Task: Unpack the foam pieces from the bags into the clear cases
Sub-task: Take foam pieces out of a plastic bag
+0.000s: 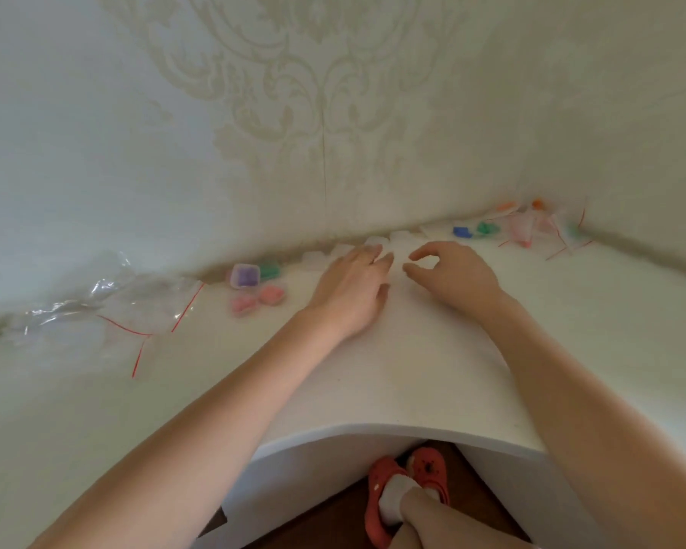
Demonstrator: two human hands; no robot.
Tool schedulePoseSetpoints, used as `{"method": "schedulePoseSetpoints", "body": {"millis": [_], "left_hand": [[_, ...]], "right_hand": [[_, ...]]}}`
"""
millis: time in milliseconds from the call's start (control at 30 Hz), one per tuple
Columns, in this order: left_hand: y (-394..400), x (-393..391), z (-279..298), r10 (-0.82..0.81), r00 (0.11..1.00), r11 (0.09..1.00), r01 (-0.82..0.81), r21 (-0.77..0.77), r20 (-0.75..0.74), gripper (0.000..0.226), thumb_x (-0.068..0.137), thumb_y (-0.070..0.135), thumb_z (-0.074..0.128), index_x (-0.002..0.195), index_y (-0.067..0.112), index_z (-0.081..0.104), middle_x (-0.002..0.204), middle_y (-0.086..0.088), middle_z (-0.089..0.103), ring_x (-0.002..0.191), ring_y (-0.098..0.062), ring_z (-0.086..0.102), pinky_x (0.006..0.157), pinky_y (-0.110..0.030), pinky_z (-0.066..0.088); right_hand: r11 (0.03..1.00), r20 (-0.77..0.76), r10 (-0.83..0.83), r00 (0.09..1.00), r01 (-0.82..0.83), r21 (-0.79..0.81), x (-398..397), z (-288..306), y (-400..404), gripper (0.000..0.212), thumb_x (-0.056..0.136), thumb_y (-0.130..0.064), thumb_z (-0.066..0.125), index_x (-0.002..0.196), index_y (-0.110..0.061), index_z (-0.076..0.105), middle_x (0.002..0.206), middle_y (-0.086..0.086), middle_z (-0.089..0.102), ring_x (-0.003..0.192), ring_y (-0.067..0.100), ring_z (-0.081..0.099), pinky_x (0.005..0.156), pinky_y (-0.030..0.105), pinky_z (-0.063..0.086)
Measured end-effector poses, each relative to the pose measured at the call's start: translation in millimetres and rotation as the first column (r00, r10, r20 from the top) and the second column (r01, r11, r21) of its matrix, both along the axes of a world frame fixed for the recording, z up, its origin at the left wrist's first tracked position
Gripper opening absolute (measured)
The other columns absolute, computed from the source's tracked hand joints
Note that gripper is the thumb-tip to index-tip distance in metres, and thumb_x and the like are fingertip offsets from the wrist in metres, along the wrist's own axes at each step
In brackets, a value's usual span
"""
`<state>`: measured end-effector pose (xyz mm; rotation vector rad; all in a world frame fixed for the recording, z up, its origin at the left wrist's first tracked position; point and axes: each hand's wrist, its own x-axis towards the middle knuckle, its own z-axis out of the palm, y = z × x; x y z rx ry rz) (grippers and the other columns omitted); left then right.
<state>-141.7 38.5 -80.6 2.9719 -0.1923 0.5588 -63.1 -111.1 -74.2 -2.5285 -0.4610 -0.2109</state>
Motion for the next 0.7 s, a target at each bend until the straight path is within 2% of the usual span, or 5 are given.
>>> {"method": "schedulePoseSetpoints", "body": {"millis": [67,200,367,567,700], "left_hand": [[-1,8,-6,-0.017,0.999,0.999,0.015,-0.030,-0.042,0.050,0.099,0.027,0.040,0.146,0.014,0.030,0.155,-0.008,0.025,0.144,-0.022,0.018,0.116,-0.033,0.015],[9,12,-16,-0.059,0.998,0.972,0.050,-0.231,-0.033,0.042,0.096,0.031,0.049,0.134,0.014,0.049,0.150,-0.005,0.035,0.144,-0.017,0.018,0.116,-0.035,0.019],[9,15,-18,-0.083,0.995,0.941,0.094,-0.326,0.047,0.027,0.091,0.025,0.058,0.113,0.009,0.061,0.132,-0.007,0.053,0.133,-0.019,0.037,0.106,-0.033,0.031],[6,12,-12,-0.094,0.986,0.945,0.133,-0.297,0.141,0.022,0.092,0.019,0.056,0.108,0.006,0.064,0.115,-0.009,0.061,0.113,-0.023,0.050,0.091,-0.025,0.034],[6,13,-14,-0.075,0.990,0.946,0.108,-0.306,0.118,0.020,0.091,0.010,0.052,0.106,0.010,0.065,0.116,-0.006,0.061,0.116,-0.021,0.049,0.094,-0.025,0.035]], "right_hand": [[0.999,0.013,0.032,0.999,-0.032,0.001,0,1,2,0.031,0.080,-0.055,0.060,0.103,-0.036,0.067,0.092,-0.012,0.060,0.094,0.012,0.060,0.078,0.027,0.043],[0.987,-0.004,0.160,0.987,-0.160,0.022,-4,1,9,0.025,0.079,-0.049,0.067,0.095,-0.030,0.067,0.065,-0.015,0.046,0.064,0.006,0.049,0.059,0.025,0.036],[0.982,-0.050,0.190,0.980,-0.190,0.009,-7,3,11,0.037,0.078,-0.049,0.069,0.105,-0.024,0.067,0.073,-0.014,0.050,0.069,0.003,0.050,0.061,0.022,0.036],[0.974,-0.163,0.113,0.980,-0.077,0.212,-11,5,7,0.044,0.074,-0.053,0.072,0.100,-0.018,0.069,0.075,-0.008,0.057,0.060,0.003,0.050,0.052,0.020,0.033],[0.999,-0.199,0.042,0.979,-0.035,0.038,-14,10,4,0.062,0.071,-0.056,0.073,0.114,-0.015,0.058,0.101,-0.004,0.051,0.083,0.012,0.052,0.062,0.025,0.037]]}}
